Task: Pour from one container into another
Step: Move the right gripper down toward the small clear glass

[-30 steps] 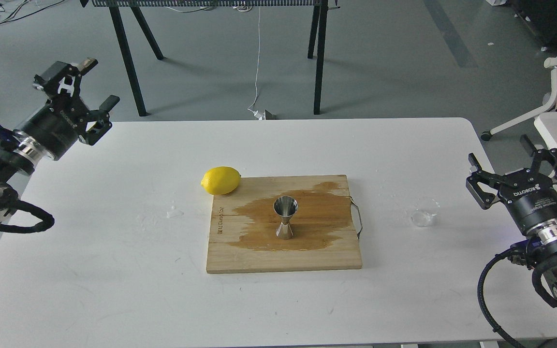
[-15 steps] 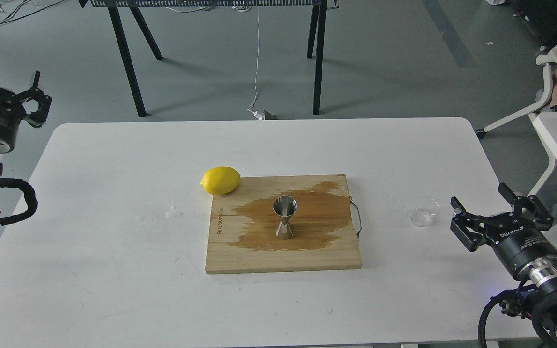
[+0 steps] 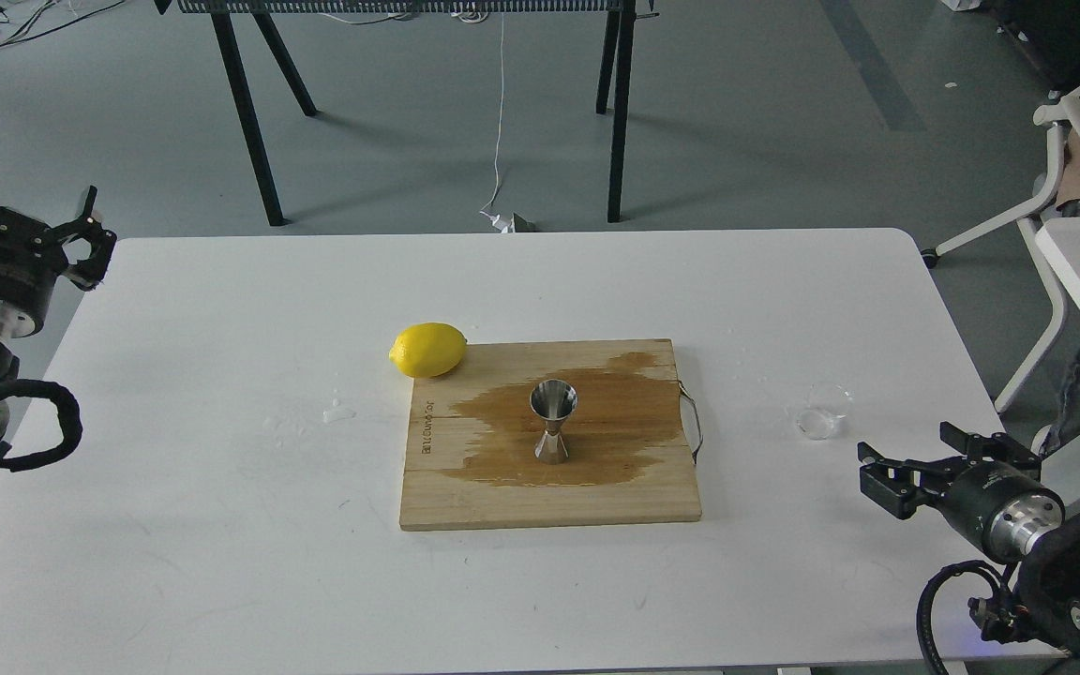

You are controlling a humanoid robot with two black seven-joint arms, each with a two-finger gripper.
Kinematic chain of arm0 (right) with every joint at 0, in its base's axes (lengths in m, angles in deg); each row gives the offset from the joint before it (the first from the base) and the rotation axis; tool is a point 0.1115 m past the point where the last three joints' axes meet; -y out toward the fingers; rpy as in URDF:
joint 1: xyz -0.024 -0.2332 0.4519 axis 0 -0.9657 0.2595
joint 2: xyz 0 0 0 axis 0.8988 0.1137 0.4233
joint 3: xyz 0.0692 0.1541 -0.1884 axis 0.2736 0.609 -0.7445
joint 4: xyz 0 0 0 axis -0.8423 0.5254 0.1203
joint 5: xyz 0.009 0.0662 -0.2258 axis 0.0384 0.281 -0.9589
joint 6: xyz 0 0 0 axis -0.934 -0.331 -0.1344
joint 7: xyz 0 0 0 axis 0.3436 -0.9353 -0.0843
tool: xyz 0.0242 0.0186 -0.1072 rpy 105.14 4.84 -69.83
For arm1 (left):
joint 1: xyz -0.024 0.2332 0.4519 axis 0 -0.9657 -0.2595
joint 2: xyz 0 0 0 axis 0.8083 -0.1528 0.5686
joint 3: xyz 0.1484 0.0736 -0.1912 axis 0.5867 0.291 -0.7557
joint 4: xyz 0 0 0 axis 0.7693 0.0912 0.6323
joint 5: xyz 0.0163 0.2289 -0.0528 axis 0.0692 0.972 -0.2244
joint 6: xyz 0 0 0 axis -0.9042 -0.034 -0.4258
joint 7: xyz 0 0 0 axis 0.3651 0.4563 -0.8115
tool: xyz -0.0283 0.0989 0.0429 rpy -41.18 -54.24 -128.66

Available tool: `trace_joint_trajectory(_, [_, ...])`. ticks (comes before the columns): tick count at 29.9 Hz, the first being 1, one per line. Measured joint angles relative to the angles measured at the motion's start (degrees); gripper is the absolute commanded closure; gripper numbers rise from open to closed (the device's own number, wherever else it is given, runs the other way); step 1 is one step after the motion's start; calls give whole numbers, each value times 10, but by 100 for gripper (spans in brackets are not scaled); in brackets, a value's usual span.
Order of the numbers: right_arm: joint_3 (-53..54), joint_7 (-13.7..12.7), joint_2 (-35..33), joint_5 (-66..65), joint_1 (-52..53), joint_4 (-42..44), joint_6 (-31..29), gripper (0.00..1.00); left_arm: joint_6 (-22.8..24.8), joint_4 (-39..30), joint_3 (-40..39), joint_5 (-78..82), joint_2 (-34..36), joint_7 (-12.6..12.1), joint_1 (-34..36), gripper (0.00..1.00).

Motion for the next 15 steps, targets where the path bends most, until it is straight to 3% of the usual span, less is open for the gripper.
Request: trace_joint_trajectory(15, [-23, -2, 2, -5, 36, 44, 1, 1, 0, 7, 19, 37, 7, 0, 8, 8])
